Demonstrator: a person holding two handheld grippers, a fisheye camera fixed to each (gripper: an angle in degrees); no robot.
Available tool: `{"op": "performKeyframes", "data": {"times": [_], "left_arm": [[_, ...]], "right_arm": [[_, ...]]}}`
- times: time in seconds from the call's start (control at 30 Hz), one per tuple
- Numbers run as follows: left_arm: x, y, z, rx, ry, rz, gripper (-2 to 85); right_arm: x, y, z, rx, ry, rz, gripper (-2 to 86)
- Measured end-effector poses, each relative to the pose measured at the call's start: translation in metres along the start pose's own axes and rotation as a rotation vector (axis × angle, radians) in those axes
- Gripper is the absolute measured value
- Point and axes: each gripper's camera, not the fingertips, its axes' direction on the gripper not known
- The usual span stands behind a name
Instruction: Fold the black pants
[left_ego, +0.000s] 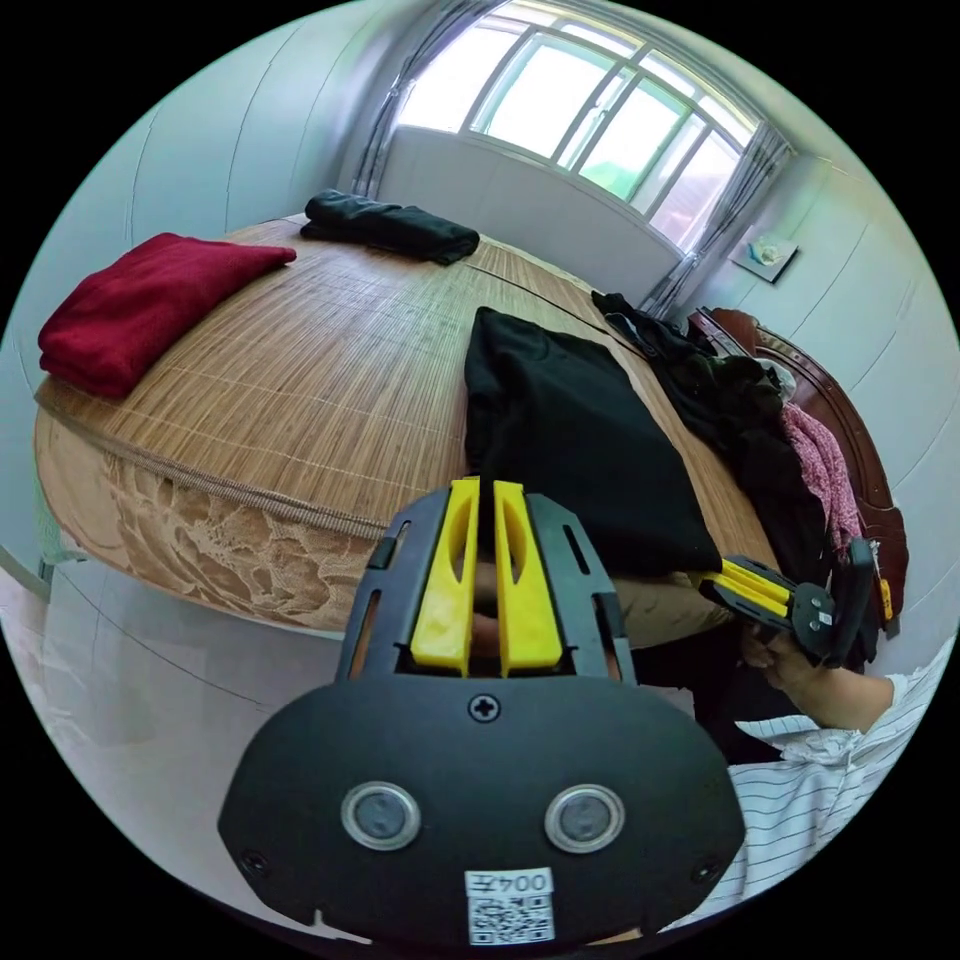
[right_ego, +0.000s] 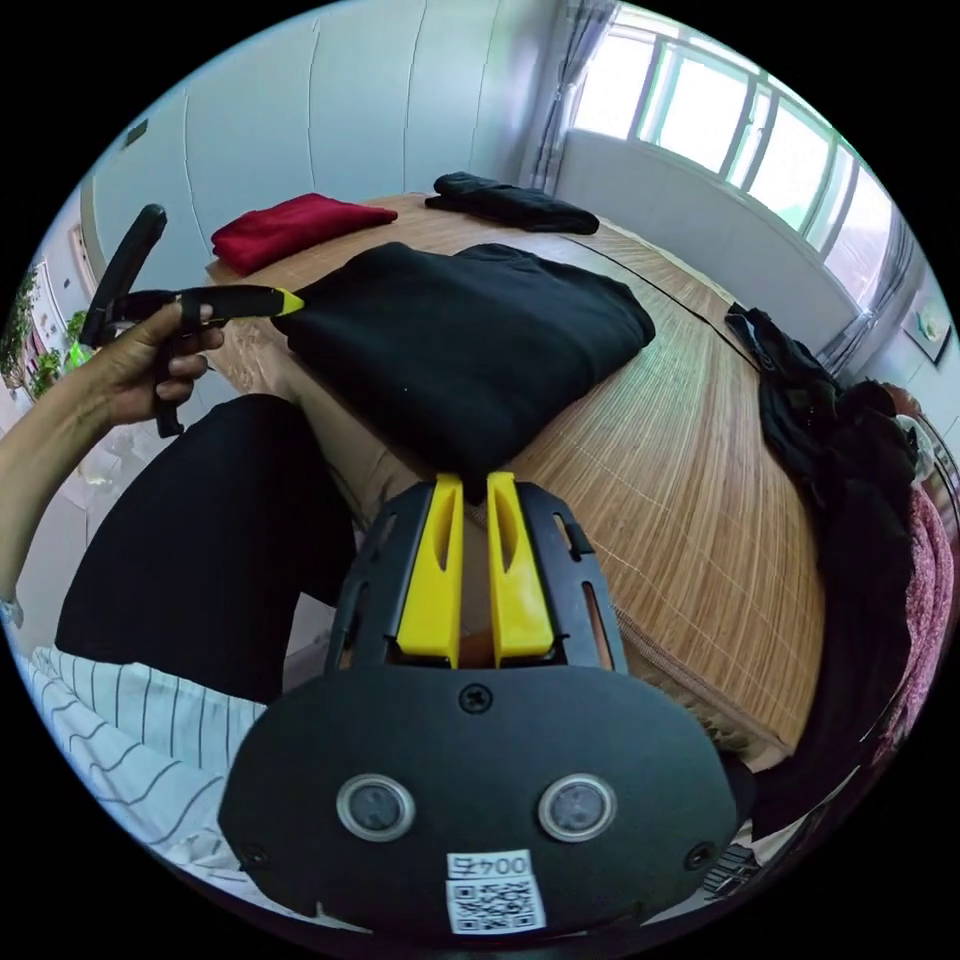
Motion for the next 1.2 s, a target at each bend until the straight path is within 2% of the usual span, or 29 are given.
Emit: {"op": "performKeyframes", "data": {"times": [0.3, 0.4, 0.5, 0.63, 0.8, 0.87, 1.03, 1.2], "left_arm": [[-0.021, 0.010, 0.005, -0.011, 0.019, -0.042, 7.2], [-0.017, 0.014, -0.023, 0.107, 0.000, -0.045, 7.1], [0.014, 0.000, -0.026, 0.176, 0.029, 0.036, 5.4], [0.058, -0.031, 0.024, 0.109, 0.078, 0.122, 1.9], [0.072, -0.052, 0.084, 0.070, -0.059, 0.086, 0.5], [0.071, -0.047, 0.119, -0.011, -0.287, 0.144, 0.3], [0.075, -0.031, 0.140, 0.055, -0.364, 0.185, 0.1], [0.061, -0.035, 0.145, 0.069, -0.240, 0.093, 0.1]], "right_arm": [[0.004, 0.011, -0.013, -0.021, -0.083, 0.002, 7.2], [0.018, 0.025, -0.034, 0.045, -0.099, 0.069, 6.6], [0.021, 0.017, -0.045, 0.121, -0.138, 0.107, 3.7], [-0.002, -0.014, -0.038, 0.151, -0.141, 0.034, -0.1], [-0.026, -0.042, -0.017, 0.133, -0.072, -0.066, -0.8], [-0.032, -0.043, 0.006, 0.059, 0.020, -0.113, -0.8], [0.001, -0.026, 0.032, 0.073, -0.172, 0.010, -0.9], [0.024, -0.043, 0.020, 0.064, -0.275, 0.035, -0.8]]}}
